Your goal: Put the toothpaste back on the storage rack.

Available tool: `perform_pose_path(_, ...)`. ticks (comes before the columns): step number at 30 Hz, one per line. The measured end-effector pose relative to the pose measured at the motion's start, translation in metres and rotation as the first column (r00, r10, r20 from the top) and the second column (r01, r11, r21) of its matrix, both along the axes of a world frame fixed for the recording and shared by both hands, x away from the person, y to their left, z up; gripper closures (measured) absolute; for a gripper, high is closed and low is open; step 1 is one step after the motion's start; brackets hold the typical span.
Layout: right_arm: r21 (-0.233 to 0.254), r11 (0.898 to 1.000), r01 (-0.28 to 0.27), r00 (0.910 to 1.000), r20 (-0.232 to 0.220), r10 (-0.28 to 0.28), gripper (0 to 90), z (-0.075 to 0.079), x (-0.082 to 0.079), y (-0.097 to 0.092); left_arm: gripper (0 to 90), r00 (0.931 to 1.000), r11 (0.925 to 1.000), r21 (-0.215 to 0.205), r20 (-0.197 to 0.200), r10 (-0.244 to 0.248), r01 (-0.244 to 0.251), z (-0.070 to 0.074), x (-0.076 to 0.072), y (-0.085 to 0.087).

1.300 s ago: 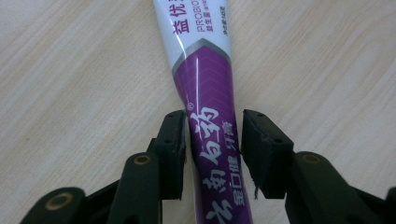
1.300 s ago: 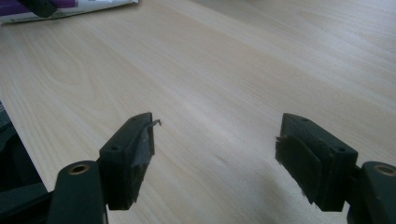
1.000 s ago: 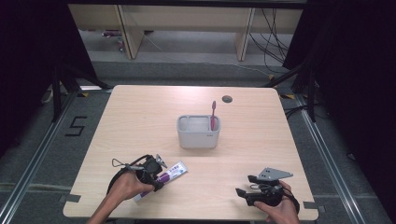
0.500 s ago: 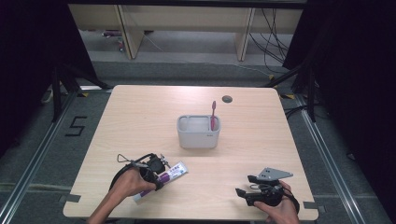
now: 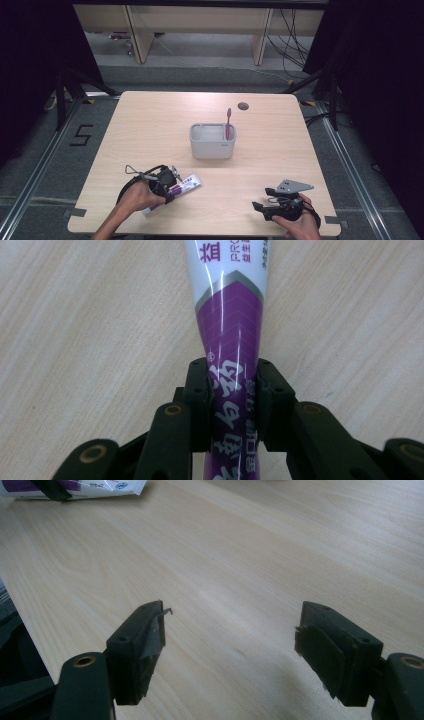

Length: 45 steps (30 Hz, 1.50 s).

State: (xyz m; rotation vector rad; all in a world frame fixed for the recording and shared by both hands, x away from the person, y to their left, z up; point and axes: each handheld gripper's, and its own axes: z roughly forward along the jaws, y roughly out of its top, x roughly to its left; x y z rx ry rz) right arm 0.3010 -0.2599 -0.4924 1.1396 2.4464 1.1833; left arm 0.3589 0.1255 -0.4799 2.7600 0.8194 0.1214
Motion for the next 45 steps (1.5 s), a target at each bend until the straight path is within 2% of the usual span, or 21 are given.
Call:
perform_pose_path(3, 0.007, 1.000, 0.003, 1.0000, -0.003, -0.003, 28.1, 0.000, 0.000, 0.000, 71.4, 0.9999, 1.0000, -0.005, 0.010, -0.004, 0.004, 0.000, -0.001, 0.001)
perform_pose_path(5, 0.004, 1.000, 0.000, 1.0000, 0.005, 0.000, 28.1, 0.000, 0.000, -0.001, 71.6, 0.9998, 0.9996, -0.027, 0.020, -0.009, 0.009, 0.000, -0.001, 0.002)
perform_pose_path(7, 0.014, 1.000, 0.008, 0.9999, -0.011, -0.007, 28.1, 0.000, -0.001, 0.000, 71.8, 0.9997, 0.9994, -0.033, 0.023, -0.009, 0.010, 0.001, -0.001, 0.002)
perform_pose_path(15, 0.008, 1.000, 0.003, 1.0000, -0.001, -0.003, 28.1, -0.001, 0.000, 0.000, 72.0, 0.9974, 0.9940, -0.110, 0.072, 0.006, 0.002, 0.009, -0.001, 0.007)
perform_pose_path(16, 0.007, 1.000, 0.004, 1.0000, 0.001, -0.004, 28.1, 0.000, 0.000, 0.000, 72.0, 0.9979, 0.9920, -0.126, 0.063, 0.011, -0.003, 0.010, 0.000, 0.009)
perform_pose_path(18, 0.019, 1.000, 0.007, 0.9998, -0.018, -0.007, 28.1, -0.001, -0.001, 0.000, 72.0, 0.9958, 0.9895, -0.142, 0.083, 0.038, -0.026, 0.015, 0.001, 0.011)
perform_pose_path(21, 0.018, 1.000, 0.008, 0.9998, -0.019, -0.008, 28.1, -0.001, -0.001, 0.000, 72.0, 0.9929, 0.9803, -0.195, 0.106, 0.053, -0.032, 0.020, 0.002, 0.015)
perform_pose_path(22, 0.017, 1.000, 0.006, 0.9999, -0.014, -0.006, 28.1, -0.001, 0.000, 0.000, 72.0, 0.9929, 0.9785, -0.202, 0.102, 0.061, -0.039, 0.023, 0.002, 0.016)
perform_pose_path(23, 0.013, 1.000, -0.008, 1.0000, 0.001, 0.008, 28.1, -0.001, 0.001, -0.001, 72.0, 0.9908, 0.9763, -0.214, 0.120, 0.062, -0.035, 0.025, 0.003, 0.018)
perform_pose_path(25, 0.012, 1.000, -0.007, 1.0000, 0.000, 0.007, 28.1, -0.002, 0.001, -0.001, 72.0, 0.9894, 0.9741, -0.223, 0.128, 0.069, -0.039, 0.028, 0.003, 0.019)
perform_pose_path(28, 0.010, 1.000, 0.001, 1.0000, -0.003, -0.001, 28.1, -0.001, 0.001, -0.001, 72.0, 0.9850, 0.9608, -0.275, 0.154, 0.078, -0.033, 0.037, 0.005, 0.024)
perform_pose_path(29, 0.013, 1.000, -0.001, 1.0000, 0.001, 0.001, 28.1, -0.002, 0.001, -0.001, 72.0, 0.9828, 0.9594, -0.280, 0.165, 0.084, -0.035, 0.038, 0.006, 0.025)
perform_pose_path(30, 0.016, 1.000, -0.002, 1.0000, -0.007, 0.002, 28.1, -0.002, 0.001, -0.001, 72.0, 0.9782, 0.9554, -0.294, 0.187, 0.091, -0.033, 0.039, 0.006, 0.025)
perform_pose_path(31, 0.019, 1.000, -0.004, 0.9999, -0.015, 0.004, 28.1, -0.002, 0.001, -0.001, 72.0, 0.9747, 0.9539, -0.297, 0.198, 0.103, -0.040, 0.041, 0.006, 0.026)
perform_pose_path(32, 0.008, 1.000, 0.004, 1.0000, -0.005, -0.004, 28.1, -0.001, 0.001, -0.001, 72.0, 0.9747, 0.9505, -0.308, 0.197, 0.105, -0.040, 0.041, 0.007, 0.027)
perform_pose_path(33, 0.018, 1.000, 0.000, 1.0000, -0.010, 0.001, 28.1, -0.002, 0.001, -0.001, 72.0, 0.9700, 0.9457, -0.322, 0.214, 0.115, -0.041, 0.043, 0.008, 0.027)
perform_pose_path(36, 0.016, 1.000, 0.013, 0.9999, -0.010, -0.013, 28.1, -0.001, 0.001, -0.002, 72.0, 0.9628, 0.9334, -0.355, 0.228, 0.144, -0.056, 0.048, 0.009, 0.029)
perform_pose_path(38, 0.025, 1.000, 0.009, 1.0000, -0.001, -0.009, 28.1, -0.002, 0.001, -0.002, 72.0, 0.9610, 0.9255, -0.373, 0.226, 0.159, -0.065, 0.051, 0.010, 0.031)
perform_pose_path(41, 0.025, 1.000, 0.014, 0.9999, -0.010, -0.014, 28.1, -0.002, 0.001, -0.002, 72.1, 0.9462, 0.9107, -0.405, 0.255, 0.200, -0.084, 0.056, 0.013, 0.032)
perform_pose_path(44, 0.035, 0.999, 0.017, 0.9998, -0.014, -0.016, 28.1, -0.001, 0.000, -0.001, 72.1, 0.9387, 0.8967, -0.434, 0.267, 0.219, -0.086, 0.062, 0.017, 0.035)
perform_pose_path(45, 0.020, 1.000, 0.023, 0.9997, -0.008, -0.023, 28.1, -0.001, 0.000, -0.001, 72.0, 0.9347, 0.8907, -0.446, 0.273, 0.228, -0.086, 0.064, 0.018, 0.035)
